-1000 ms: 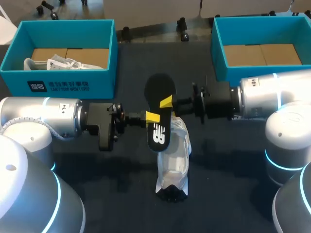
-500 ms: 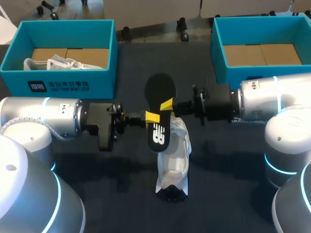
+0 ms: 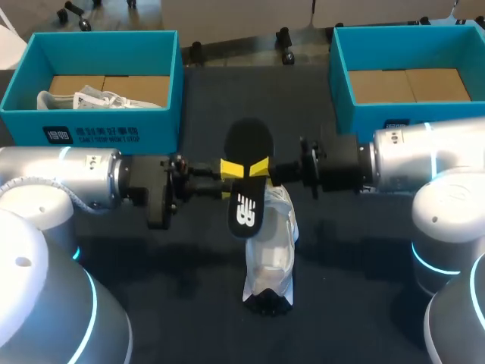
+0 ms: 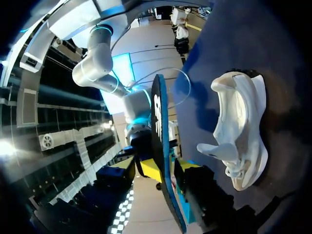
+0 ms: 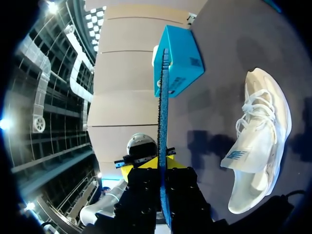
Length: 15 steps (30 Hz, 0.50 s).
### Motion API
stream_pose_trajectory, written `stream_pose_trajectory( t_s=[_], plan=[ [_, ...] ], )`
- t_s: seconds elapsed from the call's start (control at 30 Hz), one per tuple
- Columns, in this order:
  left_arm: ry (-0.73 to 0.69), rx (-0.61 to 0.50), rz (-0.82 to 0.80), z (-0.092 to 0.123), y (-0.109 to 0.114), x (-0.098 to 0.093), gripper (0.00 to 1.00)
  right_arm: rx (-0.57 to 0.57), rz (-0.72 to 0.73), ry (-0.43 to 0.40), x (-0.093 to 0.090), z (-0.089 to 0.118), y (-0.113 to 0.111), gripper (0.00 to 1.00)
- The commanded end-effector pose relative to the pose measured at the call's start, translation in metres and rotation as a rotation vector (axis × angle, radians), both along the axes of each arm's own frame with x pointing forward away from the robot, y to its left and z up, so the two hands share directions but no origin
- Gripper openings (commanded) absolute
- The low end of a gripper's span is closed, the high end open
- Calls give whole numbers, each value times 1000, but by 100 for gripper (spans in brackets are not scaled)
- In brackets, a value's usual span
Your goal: Take the shoe out of the shoebox, open the shoe tongue, remove and reinsert the insole, then place the shoe into the shoebox
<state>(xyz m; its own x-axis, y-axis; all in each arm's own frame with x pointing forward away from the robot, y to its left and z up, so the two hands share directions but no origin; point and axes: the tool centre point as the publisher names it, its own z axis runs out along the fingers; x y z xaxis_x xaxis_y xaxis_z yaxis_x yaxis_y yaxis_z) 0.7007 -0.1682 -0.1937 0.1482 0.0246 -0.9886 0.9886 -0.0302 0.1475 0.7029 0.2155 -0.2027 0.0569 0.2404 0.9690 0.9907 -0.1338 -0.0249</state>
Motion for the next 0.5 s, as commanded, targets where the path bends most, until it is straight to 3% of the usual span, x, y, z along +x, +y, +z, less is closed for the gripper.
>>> stream_pose_trajectory(
  t_s=[0.03,0.27,0.5],
  plan=[
    [19,74,-36,13,27,8,100,-1,-4,-5,-5,-4,-4,0],
    [36,241,-91,27,53,18,100,4,-8,-7,-7,-12,-8,0],
    [3,404,-166,39,59,23,100,4,-8,-7,-7,-12,-8,0]
  ],
)
